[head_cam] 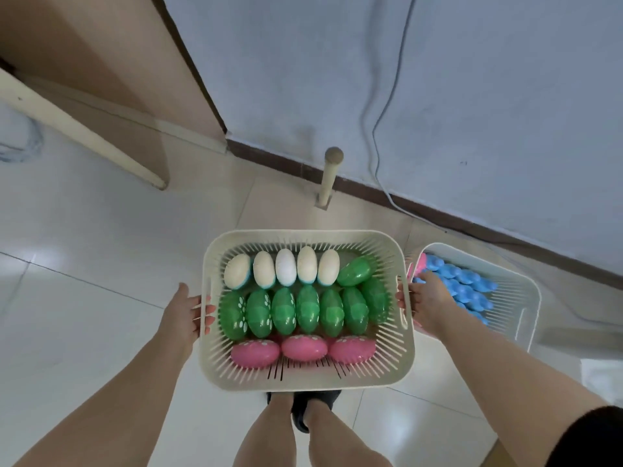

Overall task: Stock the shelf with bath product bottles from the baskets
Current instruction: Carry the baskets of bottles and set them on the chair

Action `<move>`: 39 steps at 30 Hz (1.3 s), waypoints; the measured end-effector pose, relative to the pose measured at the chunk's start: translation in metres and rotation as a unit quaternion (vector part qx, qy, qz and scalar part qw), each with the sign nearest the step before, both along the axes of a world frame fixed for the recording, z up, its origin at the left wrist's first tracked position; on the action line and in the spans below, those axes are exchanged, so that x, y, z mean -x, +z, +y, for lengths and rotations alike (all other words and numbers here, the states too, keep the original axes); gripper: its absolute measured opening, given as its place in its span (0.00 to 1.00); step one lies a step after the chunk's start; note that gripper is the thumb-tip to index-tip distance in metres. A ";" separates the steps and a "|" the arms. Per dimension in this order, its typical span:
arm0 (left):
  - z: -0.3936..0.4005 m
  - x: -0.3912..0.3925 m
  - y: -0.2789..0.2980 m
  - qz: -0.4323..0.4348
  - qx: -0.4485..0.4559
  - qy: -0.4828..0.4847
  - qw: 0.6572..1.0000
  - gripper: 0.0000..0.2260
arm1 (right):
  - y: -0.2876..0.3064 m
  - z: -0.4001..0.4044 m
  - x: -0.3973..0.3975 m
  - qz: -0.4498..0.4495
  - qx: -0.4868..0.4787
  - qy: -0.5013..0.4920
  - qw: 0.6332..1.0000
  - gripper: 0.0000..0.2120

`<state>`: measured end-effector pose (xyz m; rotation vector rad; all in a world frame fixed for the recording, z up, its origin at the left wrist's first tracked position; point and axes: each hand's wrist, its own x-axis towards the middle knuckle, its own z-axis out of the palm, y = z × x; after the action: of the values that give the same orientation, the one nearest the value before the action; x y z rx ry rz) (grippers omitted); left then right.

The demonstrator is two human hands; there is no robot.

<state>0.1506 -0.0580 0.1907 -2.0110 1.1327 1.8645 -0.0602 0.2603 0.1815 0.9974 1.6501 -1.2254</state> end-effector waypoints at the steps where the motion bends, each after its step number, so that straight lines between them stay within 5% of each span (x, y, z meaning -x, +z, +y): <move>1: -0.005 -0.008 0.020 0.002 0.004 0.008 1.000 0.26 | 0.021 -0.008 -0.001 0.003 0.000 0.012 1.000 0.19; 11: -0.041 -0.104 0.206 0.047 0.034 0.081 0.995 0.29 | 0.206 -0.100 -0.035 0.047 0.013 0.121 0.991 0.21; 23: -0.013 -0.261 0.292 0.052 0.087 0.272 0.957 0.30 | 0.277 -0.206 -0.113 0.080 0.052 0.364 0.927 0.18; 30: 0.083 -0.354 0.307 0.009 0.118 0.454 0.883 0.31 | 0.287 -0.249 -0.186 0.000 0.119 0.568 0.814 0.22; 39: 0.267 -0.424 0.334 -0.015 0.085 0.695 0.714 0.34 | 0.302 -0.270 -0.325 -0.041 0.114 0.777 0.618 0.19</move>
<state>0.5745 0.2087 0.5244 -3.3876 -0.6485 2.0626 0.2653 -0.0101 0.4835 -0.6495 1.4243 -0.0829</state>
